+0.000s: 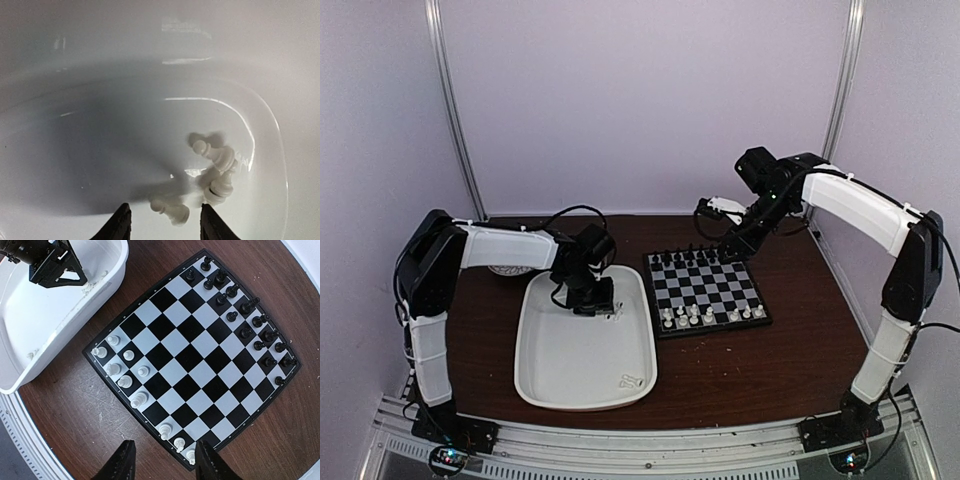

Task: Set up the chess pieces on the board
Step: Pick up the pawn from the storage box.

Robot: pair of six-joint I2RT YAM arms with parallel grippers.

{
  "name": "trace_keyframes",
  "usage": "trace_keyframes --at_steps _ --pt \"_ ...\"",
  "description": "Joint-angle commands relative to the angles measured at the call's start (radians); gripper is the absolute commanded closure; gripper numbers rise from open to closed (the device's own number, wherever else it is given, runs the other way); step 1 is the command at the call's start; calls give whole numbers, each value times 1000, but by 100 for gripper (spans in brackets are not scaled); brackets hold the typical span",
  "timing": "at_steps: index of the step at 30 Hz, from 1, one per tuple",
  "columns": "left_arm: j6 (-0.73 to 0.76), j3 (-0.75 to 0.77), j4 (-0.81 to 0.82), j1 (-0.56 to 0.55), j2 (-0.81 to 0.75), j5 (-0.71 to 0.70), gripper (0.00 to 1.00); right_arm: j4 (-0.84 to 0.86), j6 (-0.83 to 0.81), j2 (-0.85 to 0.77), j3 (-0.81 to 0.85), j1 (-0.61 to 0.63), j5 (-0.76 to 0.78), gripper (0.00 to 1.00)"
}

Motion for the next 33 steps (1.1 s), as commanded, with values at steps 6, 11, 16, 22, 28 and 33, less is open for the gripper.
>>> trace_keyframes --at_steps 6,11,16,22,28,33 --pt "-70 34 -3 12 49 8 61 19 13 12 -13 -4 -36 56" --pt "-37 20 -54 11 49 4 65 17 9 15 -12 -5 -37 56" --pt "-23 -12 -67 11 54 16 73 11 9 33 -2 -5 -50 57" --pt "29 25 -166 -4 76 -49 75 4 7 45 10 -5 -63 56" --pt "43 37 -211 -35 86 -89 73 -5 6 51 19 -5 -68 57" --pt "31 20 -190 -43 86 -64 70 -6 6 51 18 -5 -69 57"
